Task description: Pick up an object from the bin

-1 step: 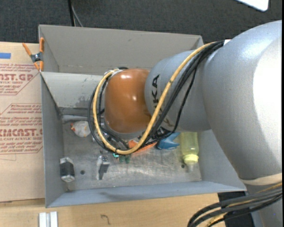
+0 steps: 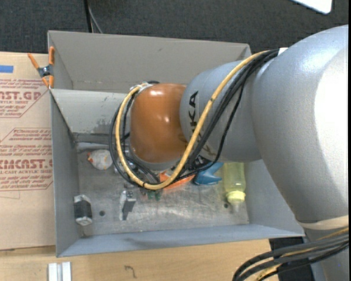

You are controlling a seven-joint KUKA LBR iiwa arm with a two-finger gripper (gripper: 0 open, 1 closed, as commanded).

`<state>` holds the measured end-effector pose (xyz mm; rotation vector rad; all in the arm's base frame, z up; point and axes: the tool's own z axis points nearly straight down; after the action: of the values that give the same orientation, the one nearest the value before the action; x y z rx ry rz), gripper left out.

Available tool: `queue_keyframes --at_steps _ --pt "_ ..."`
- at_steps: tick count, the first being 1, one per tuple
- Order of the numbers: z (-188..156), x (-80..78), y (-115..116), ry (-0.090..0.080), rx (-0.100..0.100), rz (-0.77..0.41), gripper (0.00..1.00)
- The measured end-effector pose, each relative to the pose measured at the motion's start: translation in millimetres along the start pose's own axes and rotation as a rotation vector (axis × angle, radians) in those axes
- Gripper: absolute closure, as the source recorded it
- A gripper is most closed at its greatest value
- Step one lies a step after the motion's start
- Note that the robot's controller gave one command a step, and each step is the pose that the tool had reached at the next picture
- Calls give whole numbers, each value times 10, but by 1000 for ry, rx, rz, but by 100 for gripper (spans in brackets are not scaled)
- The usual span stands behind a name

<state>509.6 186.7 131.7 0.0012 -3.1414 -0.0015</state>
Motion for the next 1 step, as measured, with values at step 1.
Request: queue_keyframes --at_steps 1 --pt "42 -70 318 -2 1 -69 0"
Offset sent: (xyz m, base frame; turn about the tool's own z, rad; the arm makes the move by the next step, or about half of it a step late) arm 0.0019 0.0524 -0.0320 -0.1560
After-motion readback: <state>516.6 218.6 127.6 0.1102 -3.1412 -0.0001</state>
